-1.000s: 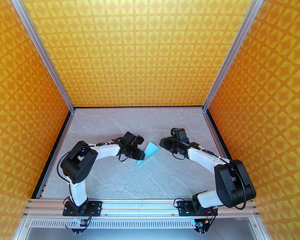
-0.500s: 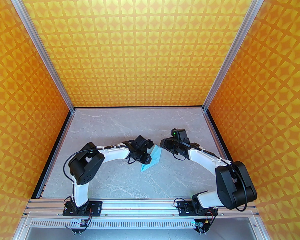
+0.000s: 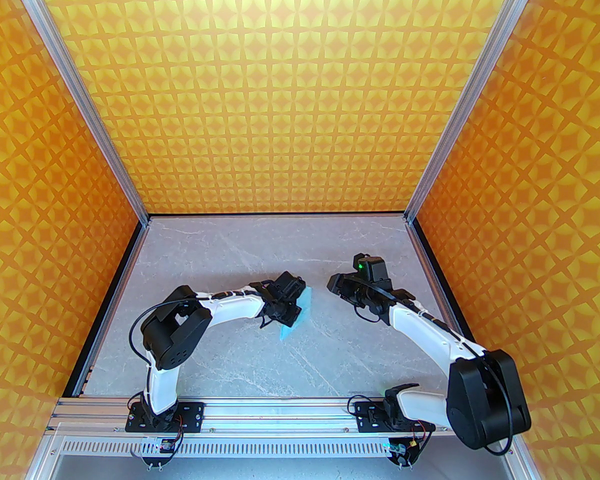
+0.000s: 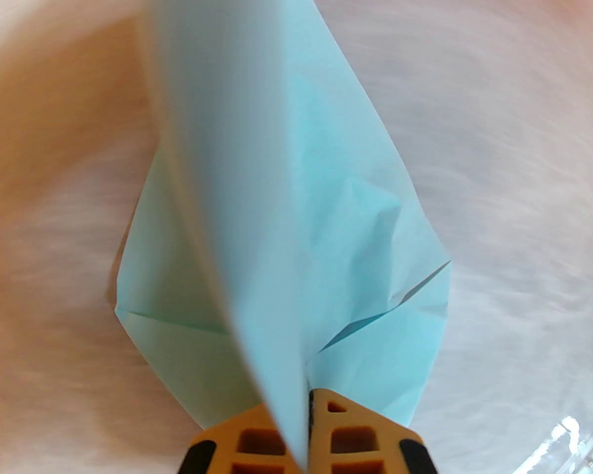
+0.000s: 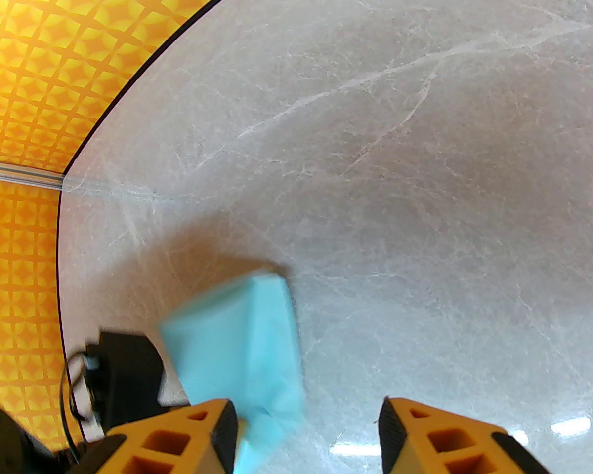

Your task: Fold a paper plane with a square sheet of paper (fold left side to right side)

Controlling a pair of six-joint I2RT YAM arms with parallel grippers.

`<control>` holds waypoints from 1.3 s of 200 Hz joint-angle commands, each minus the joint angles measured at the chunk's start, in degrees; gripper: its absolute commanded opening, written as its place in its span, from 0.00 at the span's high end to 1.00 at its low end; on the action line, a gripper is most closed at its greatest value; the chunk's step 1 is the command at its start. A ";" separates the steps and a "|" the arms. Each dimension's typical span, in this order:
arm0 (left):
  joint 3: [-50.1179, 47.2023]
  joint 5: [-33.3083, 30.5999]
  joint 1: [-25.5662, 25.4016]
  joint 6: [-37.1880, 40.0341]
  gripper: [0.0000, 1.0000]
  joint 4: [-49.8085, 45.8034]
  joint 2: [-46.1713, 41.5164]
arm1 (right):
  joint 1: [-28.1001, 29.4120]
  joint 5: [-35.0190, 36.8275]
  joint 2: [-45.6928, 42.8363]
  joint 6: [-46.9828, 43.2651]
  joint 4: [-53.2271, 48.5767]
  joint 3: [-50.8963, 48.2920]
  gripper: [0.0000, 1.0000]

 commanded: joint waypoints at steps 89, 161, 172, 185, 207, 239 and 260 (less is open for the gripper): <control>12.17 -7.70 3.91 -0.70 0.86 -11.86 8.17 | -0.30 0.08 -0.45 -1.17 -0.63 -2.40 0.47; 14.32 -7.69 1.95 -1.37 0.56 -13.65 10.92 | -0.32 0.34 -0.79 -1.35 -1.18 -2.02 0.47; 14.64 -7.63 1.64 -1.59 0.50 -13.91 11.45 | -0.30 0.36 -0.77 -1.34 -1.17 -1.94 0.47; 14.94 -7.68 1.23 -1.85 0.46 -14.07 12.06 | -0.30 0.43 -0.83 -1.31 -1.28 -2.04 0.47; 15.30 -7.67 0.93 -2.16 0.46 -14.28 12.48 | -0.30 0.56 -1.07 -1.50 -1.43 -2.02 0.47; 15.69 -7.71 1.00 -2.25 0.46 -14.82 10.46 | -0.30 0.31 -1.62 -1.85 -1.75 -1.84 0.47; 15.71 -7.63 1.06 -2.47 0.43 -15.71 6.56 | -0.30 0.44 -2.58 -2.72 -2.51 -1.55 0.44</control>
